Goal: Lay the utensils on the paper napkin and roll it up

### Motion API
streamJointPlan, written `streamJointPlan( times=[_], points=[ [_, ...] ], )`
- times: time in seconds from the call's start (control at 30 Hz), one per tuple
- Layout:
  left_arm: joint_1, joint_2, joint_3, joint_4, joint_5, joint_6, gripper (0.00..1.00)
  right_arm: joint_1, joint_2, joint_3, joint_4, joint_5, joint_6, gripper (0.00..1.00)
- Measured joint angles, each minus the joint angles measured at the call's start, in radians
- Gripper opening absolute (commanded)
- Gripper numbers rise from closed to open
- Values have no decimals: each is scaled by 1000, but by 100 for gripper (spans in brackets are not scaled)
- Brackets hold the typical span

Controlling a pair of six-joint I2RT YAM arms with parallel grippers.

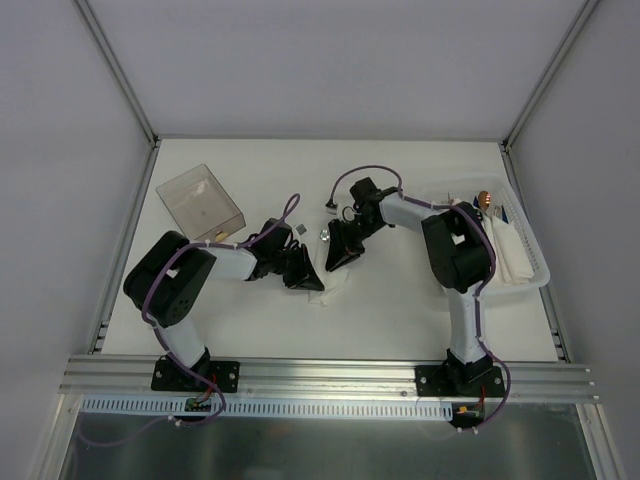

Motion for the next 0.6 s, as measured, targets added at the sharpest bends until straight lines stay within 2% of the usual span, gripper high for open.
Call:
streamJointPlan(
  times=[0.43, 0.6],
  points=[
    [0, -39, -9, -13, -20, 15, 1, -4, 85, 36, -29, 31, 63, 18],
    [0, -146, -42, -56, -50, 47, 9, -4, 92, 47, -55, 58, 68, 16]
  ],
)
